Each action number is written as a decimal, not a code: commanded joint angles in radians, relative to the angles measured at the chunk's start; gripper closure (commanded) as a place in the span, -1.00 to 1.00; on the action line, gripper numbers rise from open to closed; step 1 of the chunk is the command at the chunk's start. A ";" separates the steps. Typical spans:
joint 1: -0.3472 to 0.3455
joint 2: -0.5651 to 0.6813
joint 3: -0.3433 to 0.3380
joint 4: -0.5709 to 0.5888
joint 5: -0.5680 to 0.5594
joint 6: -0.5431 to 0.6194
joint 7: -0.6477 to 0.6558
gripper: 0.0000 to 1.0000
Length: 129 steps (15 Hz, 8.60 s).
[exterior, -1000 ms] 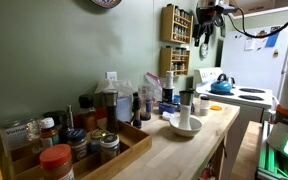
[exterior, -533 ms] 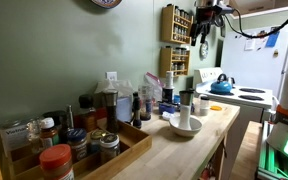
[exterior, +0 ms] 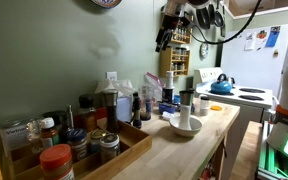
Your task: Put the torch on top of the bottle
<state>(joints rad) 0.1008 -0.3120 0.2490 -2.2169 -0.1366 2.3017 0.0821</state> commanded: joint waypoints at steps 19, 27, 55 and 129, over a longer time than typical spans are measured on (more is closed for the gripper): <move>0.182 0.286 0.029 0.145 0.133 -0.080 -0.286 -1.00; 0.208 0.385 0.057 0.207 0.157 -0.075 -0.477 -1.00; 0.201 0.636 0.057 0.385 0.013 -0.186 -0.454 0.82; 0.121 0.432 -0.050 0.574 0.051 -0.520 -0.098 -1.00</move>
<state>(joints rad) 0.2156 0.1481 0.2009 -1.6468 -0.0705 1.8149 -0.0471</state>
